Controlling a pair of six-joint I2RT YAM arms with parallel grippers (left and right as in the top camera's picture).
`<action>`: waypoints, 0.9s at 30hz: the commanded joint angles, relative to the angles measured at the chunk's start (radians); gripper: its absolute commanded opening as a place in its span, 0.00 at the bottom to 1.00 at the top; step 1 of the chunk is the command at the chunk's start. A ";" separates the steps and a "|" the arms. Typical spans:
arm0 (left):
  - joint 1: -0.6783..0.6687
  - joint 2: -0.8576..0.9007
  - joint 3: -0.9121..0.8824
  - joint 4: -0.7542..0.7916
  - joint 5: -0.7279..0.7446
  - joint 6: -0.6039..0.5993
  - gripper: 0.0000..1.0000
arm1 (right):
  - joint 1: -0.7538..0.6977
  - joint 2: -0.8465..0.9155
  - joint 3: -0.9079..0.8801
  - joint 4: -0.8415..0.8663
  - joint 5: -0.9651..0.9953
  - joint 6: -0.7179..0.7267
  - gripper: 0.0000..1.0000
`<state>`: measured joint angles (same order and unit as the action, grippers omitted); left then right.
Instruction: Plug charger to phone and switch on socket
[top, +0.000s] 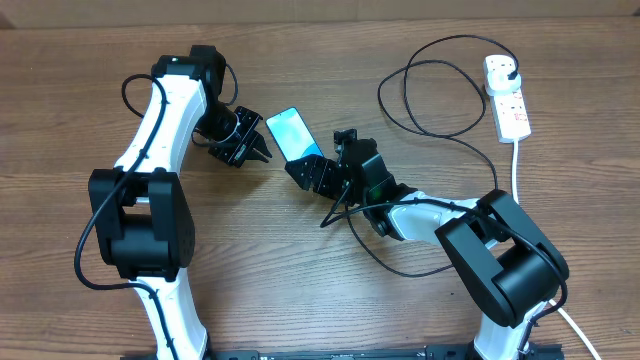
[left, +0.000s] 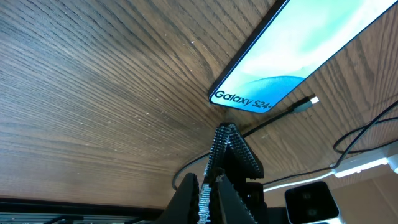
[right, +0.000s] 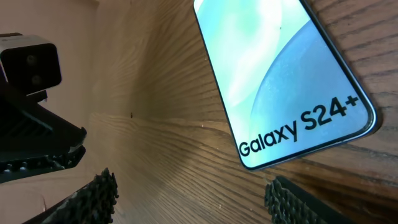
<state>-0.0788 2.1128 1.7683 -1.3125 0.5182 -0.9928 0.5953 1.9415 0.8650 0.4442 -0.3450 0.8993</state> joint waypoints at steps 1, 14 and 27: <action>0.000 0.000 0.025 0.000 -0.012 -0.002 0.04 | -0.008 -0.003 0.025 0.003 -0.008 -0.013 0.77; 0.000 0.000 0.025 0.001 -0.013 -0.002 0.04 | -0.091 -0.164 0.025 -0.133 -0.008 -0.069 0.77; 0.001 0.000 0.025 0.007 -0.022 0.015 0.04 | -0.203 -0.251 0.025 -0.439 0.147 -0.175 0.77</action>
<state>-0.0788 2.1128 1.7683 -1.3117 0.5186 -0.9928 0.3981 1.7084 0.8742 0.0242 -0.2844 0.7456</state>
